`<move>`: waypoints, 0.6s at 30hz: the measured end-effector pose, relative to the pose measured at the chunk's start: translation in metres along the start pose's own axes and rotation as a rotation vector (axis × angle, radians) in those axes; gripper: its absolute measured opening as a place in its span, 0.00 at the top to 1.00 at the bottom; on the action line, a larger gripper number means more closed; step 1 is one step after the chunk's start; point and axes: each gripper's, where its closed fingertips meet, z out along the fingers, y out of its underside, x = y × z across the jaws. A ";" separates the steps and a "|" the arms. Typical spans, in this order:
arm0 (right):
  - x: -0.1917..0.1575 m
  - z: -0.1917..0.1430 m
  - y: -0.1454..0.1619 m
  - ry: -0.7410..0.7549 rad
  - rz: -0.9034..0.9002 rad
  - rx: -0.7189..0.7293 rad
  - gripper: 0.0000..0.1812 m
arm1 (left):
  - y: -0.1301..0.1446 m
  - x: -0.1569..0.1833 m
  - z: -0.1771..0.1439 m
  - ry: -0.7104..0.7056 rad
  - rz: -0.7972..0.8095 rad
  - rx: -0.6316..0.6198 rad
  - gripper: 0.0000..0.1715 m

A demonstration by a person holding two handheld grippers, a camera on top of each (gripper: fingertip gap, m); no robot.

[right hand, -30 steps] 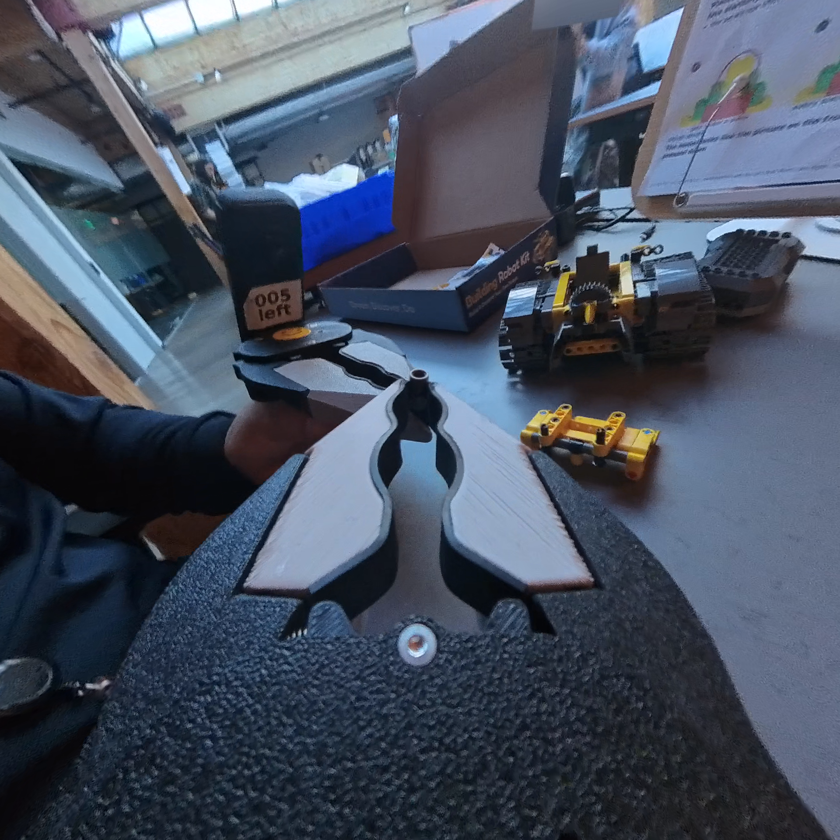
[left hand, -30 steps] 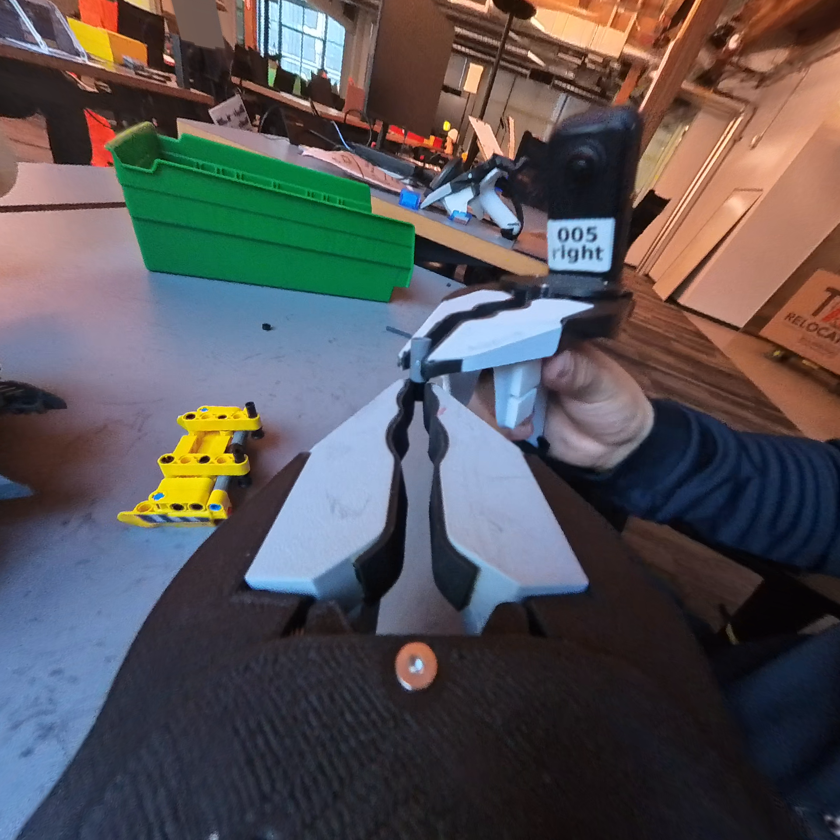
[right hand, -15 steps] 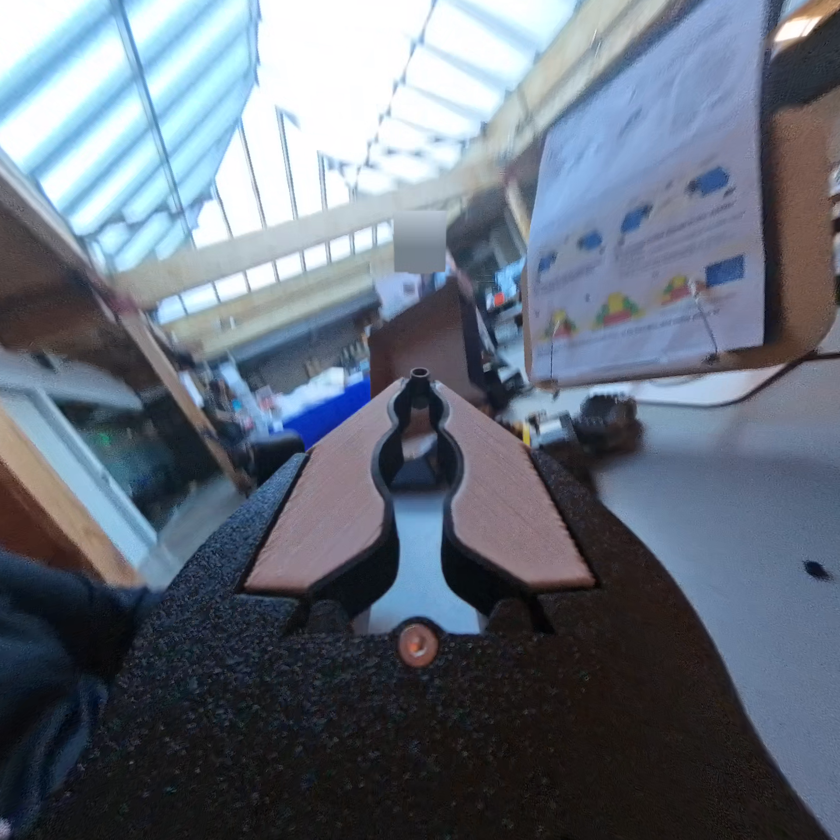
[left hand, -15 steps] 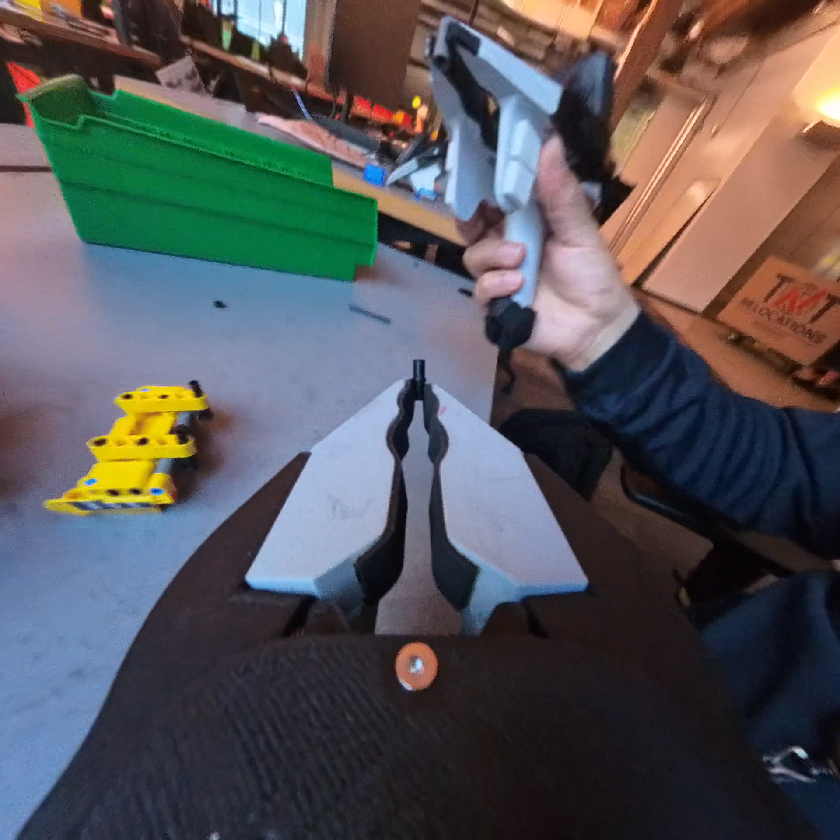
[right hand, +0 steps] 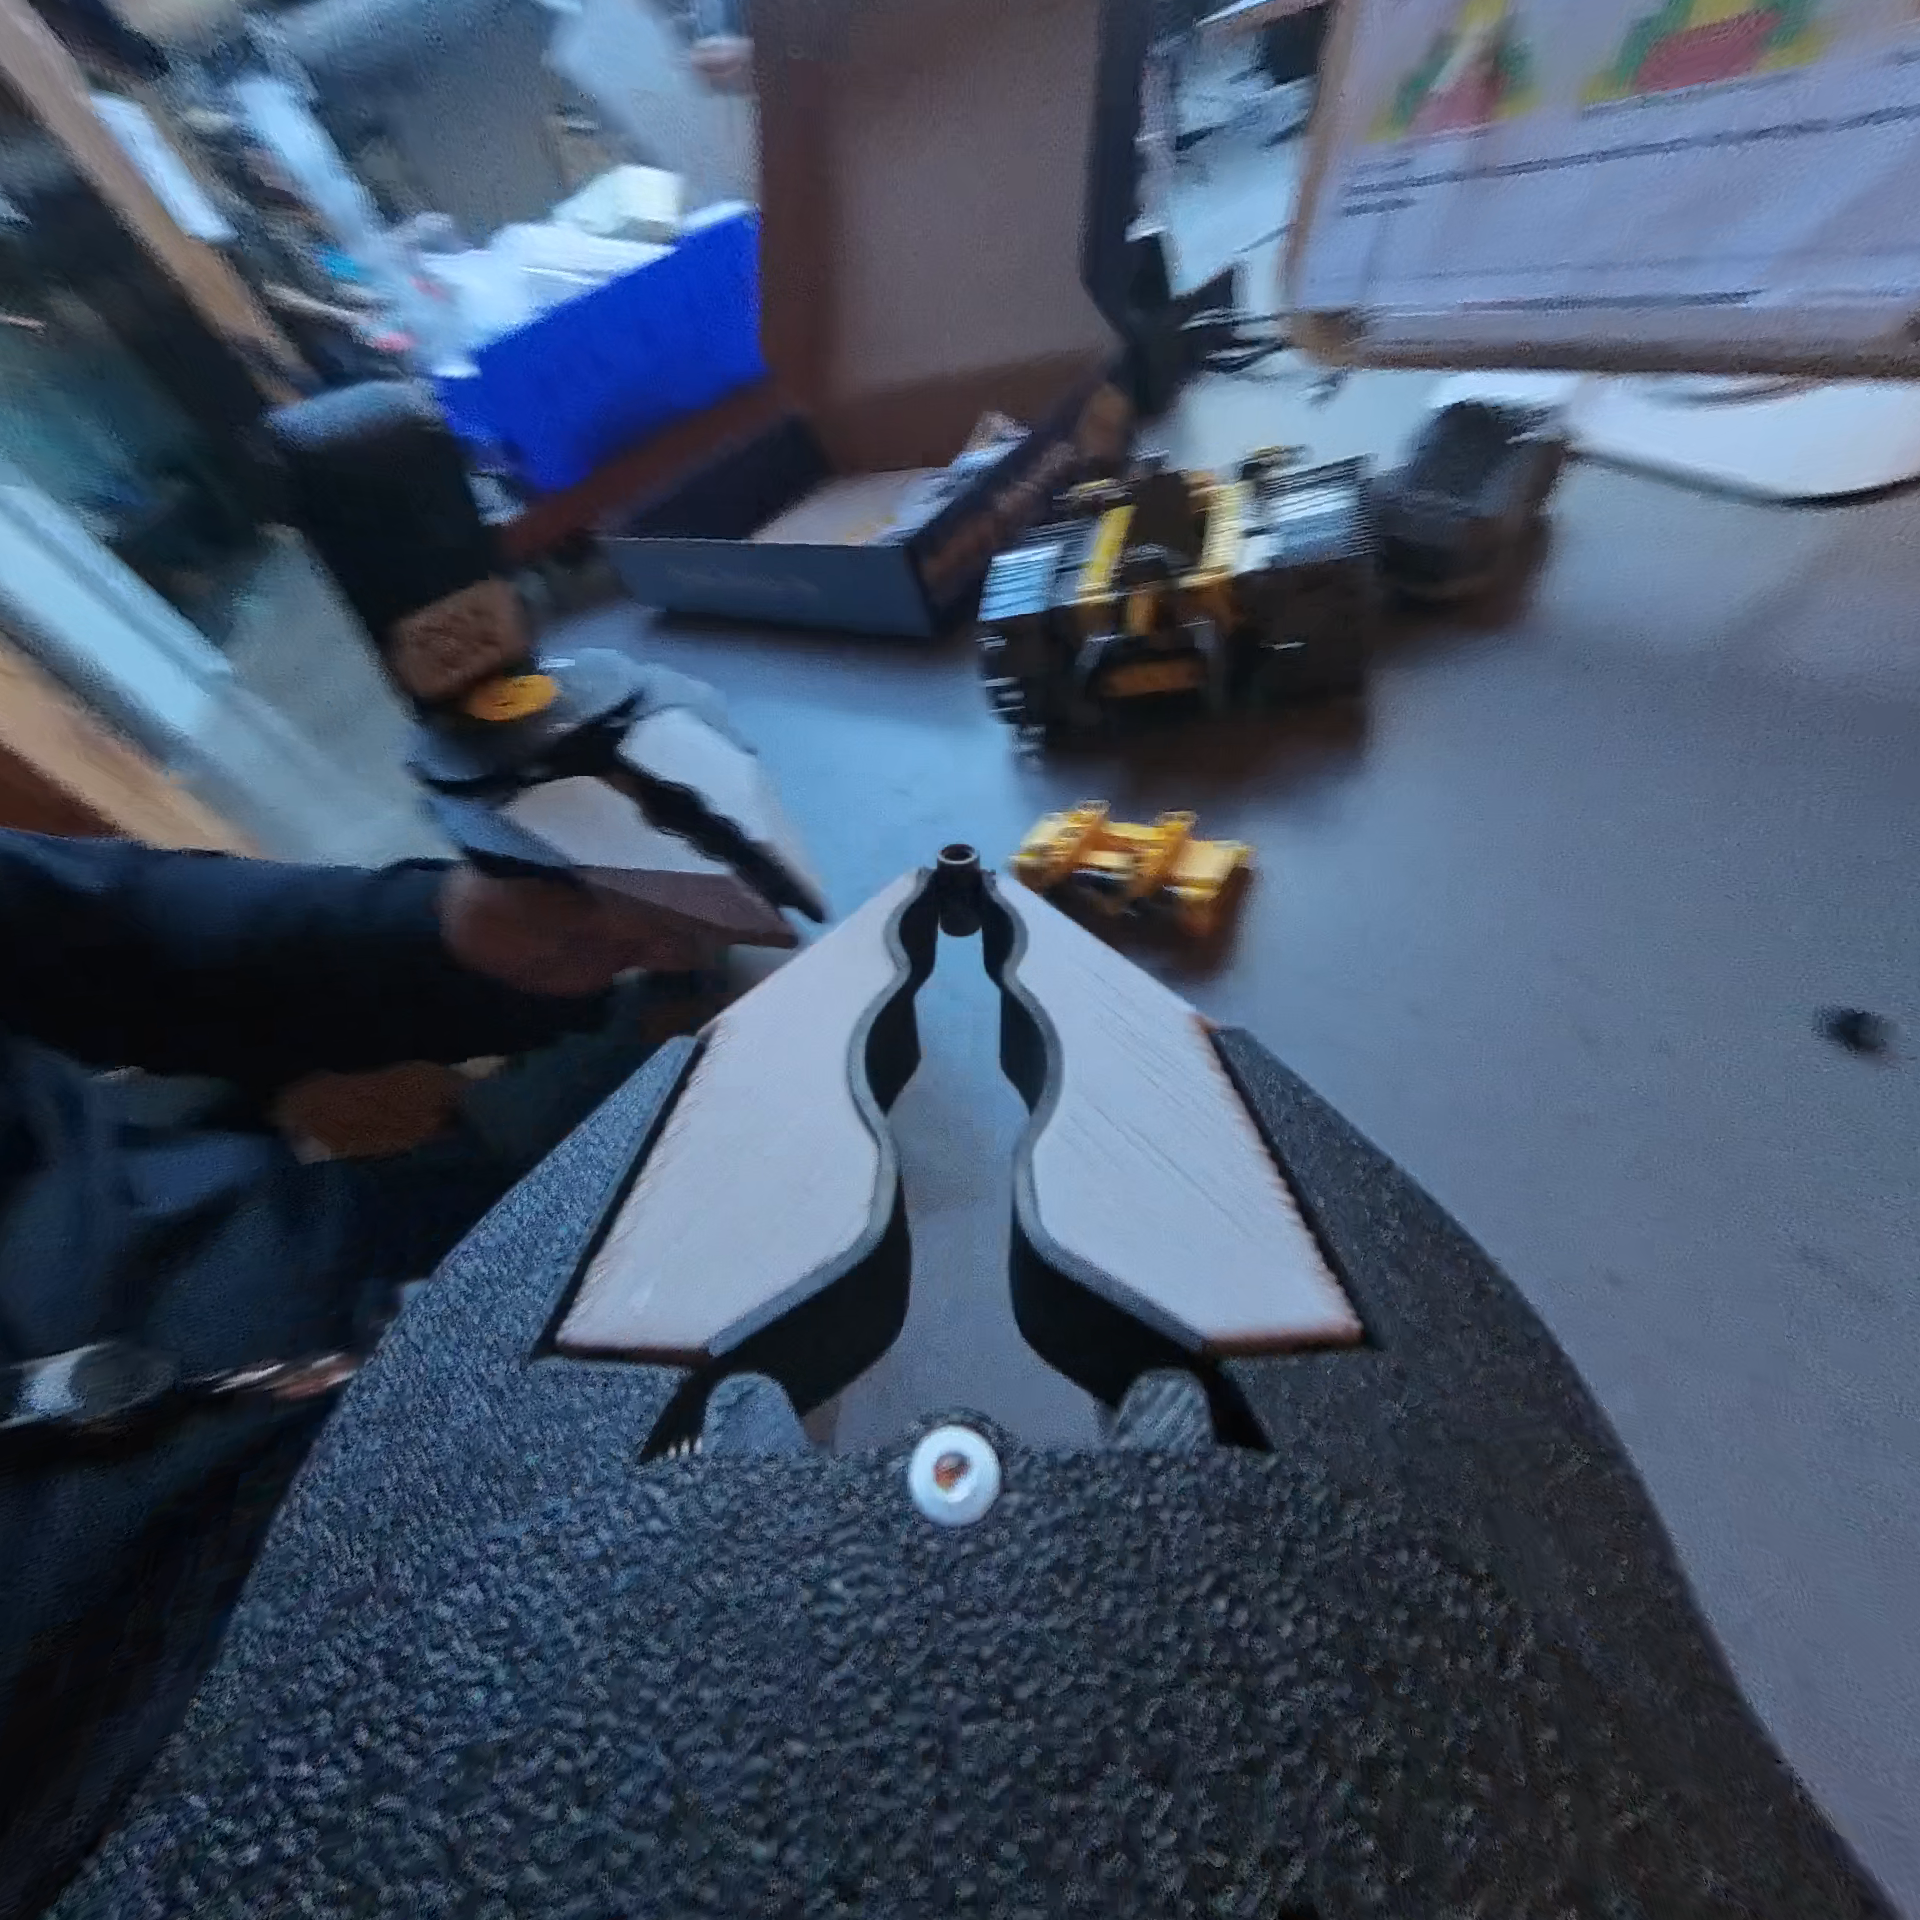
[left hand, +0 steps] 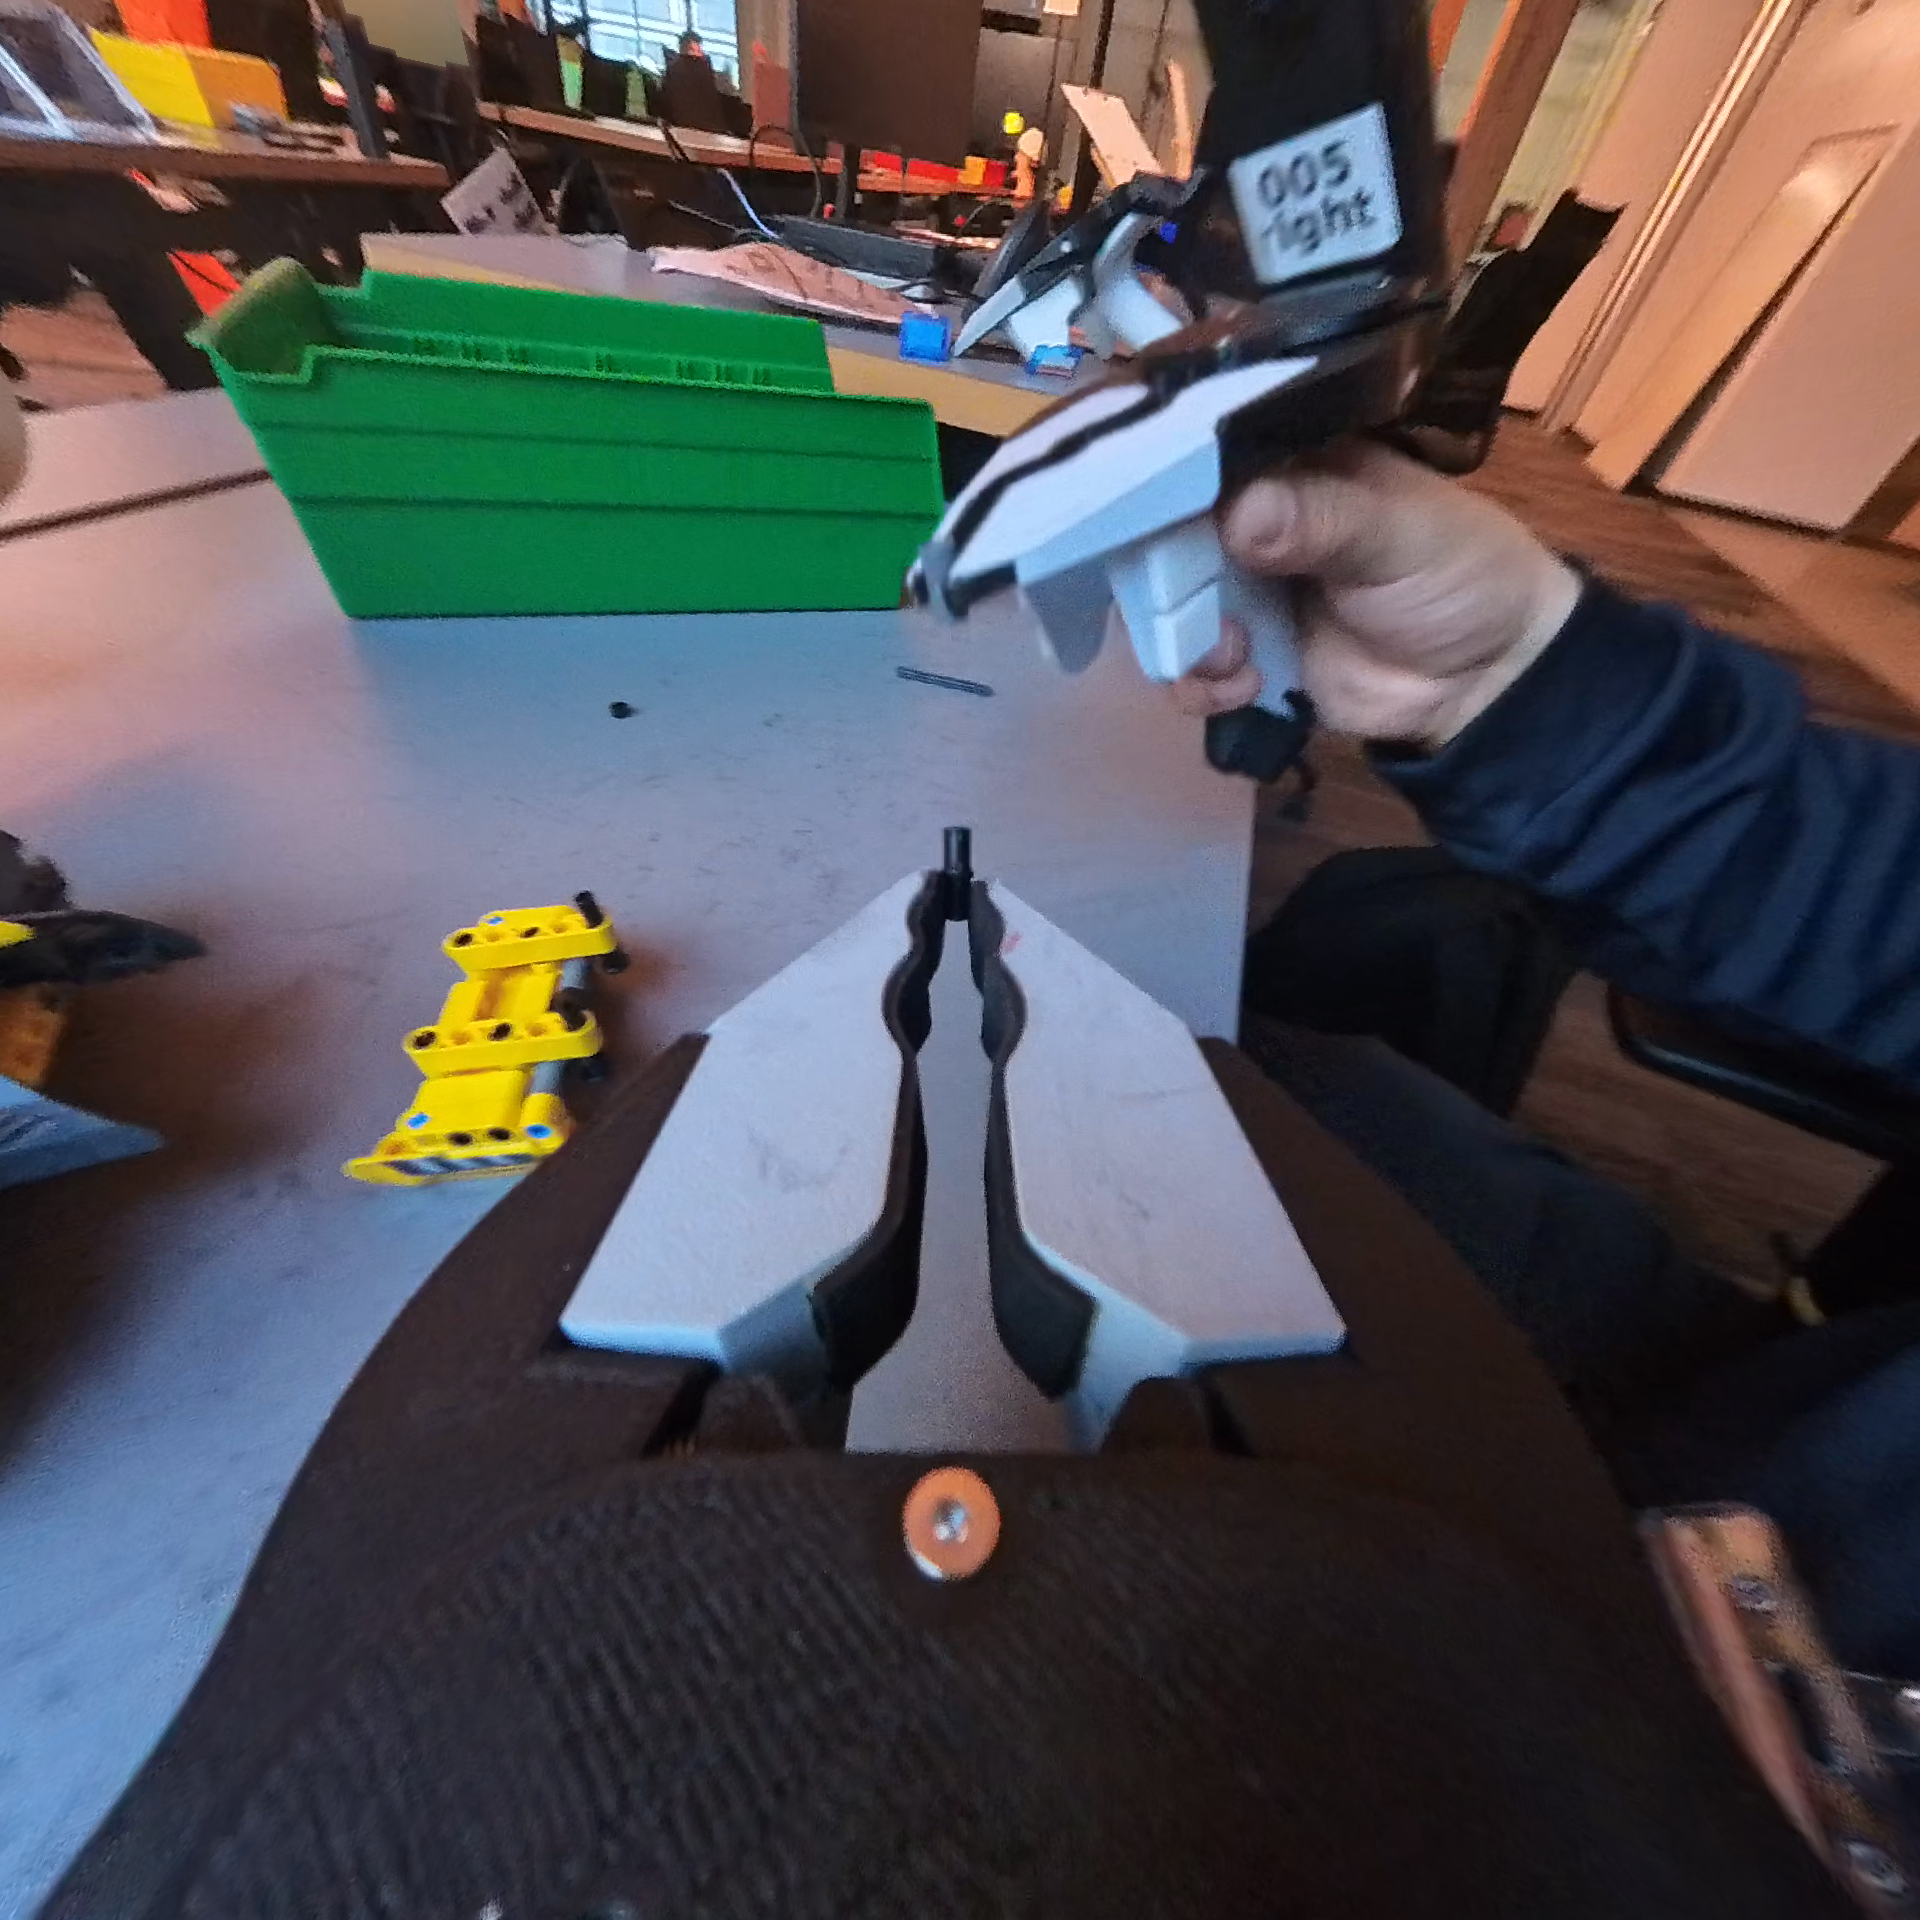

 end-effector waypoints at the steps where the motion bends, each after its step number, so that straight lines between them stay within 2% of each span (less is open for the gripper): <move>1: 0.013 -0.009 -0.006 0.078 -0.022 0.021 0.98 | 0.000 -0.003 -0.001 -0.017 0.035 -0.001 0.99; 3: 0.045 -0.039 -0.024 0.250 -0.030 0.113 0.98 | -0.001 -0.007 -0.002 -0.043 0.103 -0.001 0.99; 7: 0.120 -0.129 -0.069 0.663 -0.063 0.307 0.98 | 0.000 -0.008 -0.004 -0.037 0.155 -0.004 0.99; 9: 0.154 -0.159 -0.088 0.768 -0.055 0.308 0.98 | 0.002 -0.008 -0.002 -0.026 0.144 -0.020 0.99; 11: 0.197 -0.169 -0.089 0.825 0.019 0.187 0.95 | 0.004 -0.006 -0.001 -0.017 0.154 -0.031 0.99; 13: 0.231 -0.165 -0.076 0.815 0.123 0.036 0.83 | 0.005 -0.004 -0.001 -0.017 0.173 -0.035 0.99; 15: 0.245 -0.158 -0.068 0.775 0.204 -0.024 0.83 | 0.005 -0.003 -0.001 -0.015 0.185 -0.035 0.99; 18: 0.240 -0.158 -0.072 0.786 0.176 0.004 0.83 | 0.004 -0.002 -0.001 -0.005 0.178 -0.030 0.99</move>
